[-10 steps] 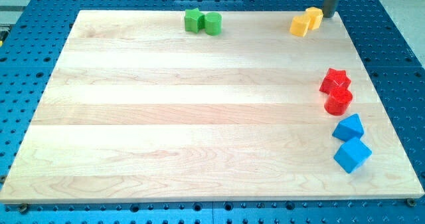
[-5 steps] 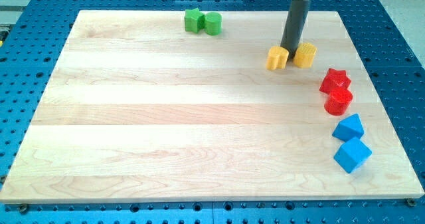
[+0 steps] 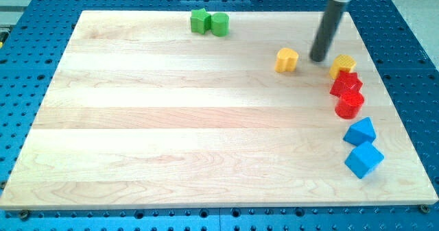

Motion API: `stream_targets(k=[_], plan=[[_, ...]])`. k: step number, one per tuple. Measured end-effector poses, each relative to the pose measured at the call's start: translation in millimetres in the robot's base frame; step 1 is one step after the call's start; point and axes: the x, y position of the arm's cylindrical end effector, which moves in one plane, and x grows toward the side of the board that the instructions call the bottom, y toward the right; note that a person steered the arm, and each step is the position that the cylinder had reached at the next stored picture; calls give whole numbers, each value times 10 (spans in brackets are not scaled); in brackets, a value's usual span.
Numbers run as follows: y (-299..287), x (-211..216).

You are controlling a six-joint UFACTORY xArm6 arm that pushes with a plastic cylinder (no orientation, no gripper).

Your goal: Place the yellow blocks in a vertical line with red blocks

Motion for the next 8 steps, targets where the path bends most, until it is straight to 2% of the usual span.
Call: stream_targets(k=[1, 2, 3, 4, 5, 7, 8], plan=[[-400, 738], [-920, 524], [-164, 330], [-7, 242], [23, 536], [624, -486], [1587, -62]])
